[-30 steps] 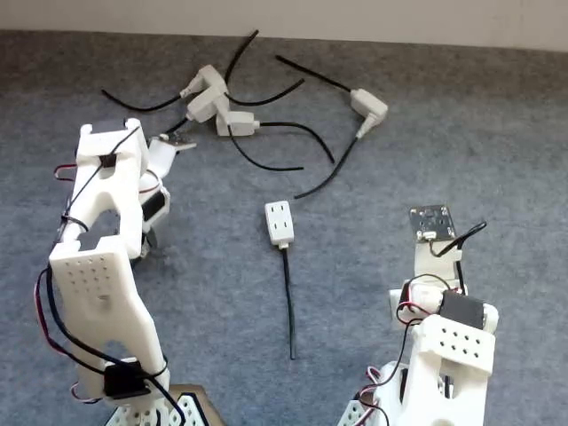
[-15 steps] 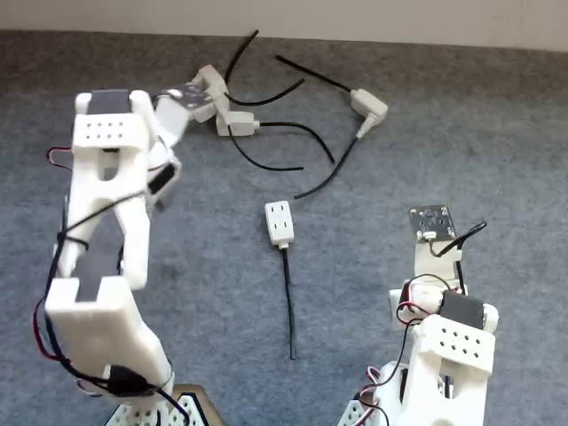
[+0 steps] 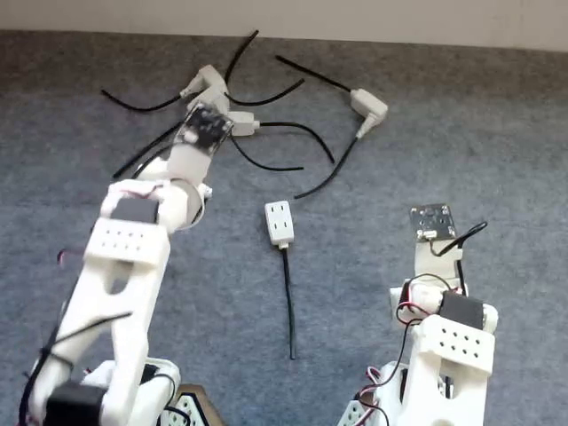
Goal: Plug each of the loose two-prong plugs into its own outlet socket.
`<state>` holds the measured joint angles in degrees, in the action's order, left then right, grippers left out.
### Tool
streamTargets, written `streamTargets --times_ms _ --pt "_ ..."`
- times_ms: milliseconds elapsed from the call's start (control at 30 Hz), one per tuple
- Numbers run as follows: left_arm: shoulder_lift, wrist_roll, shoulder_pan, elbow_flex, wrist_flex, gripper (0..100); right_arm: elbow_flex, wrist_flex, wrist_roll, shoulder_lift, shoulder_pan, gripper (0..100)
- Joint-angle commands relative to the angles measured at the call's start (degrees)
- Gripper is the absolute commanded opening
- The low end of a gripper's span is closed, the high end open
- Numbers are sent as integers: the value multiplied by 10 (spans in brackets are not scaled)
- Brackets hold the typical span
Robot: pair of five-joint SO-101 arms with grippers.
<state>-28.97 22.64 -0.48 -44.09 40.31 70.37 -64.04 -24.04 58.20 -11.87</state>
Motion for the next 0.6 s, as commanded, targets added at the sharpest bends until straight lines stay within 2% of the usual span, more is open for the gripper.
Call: streamTargets --times_ms 0,233,400,567 --pt "-101 -86 9 -80 -120 13 -3 10 6 5 2 19" --pt "-163 -190 60 -216 -332 13 -3 11 6 8 15 19" --pt "-210 -197 103 -302 -474 5 -5 11 6 8 58 19" --pt "-274 -198 122 -360 -554 5 -30 10 6 9 84 19"
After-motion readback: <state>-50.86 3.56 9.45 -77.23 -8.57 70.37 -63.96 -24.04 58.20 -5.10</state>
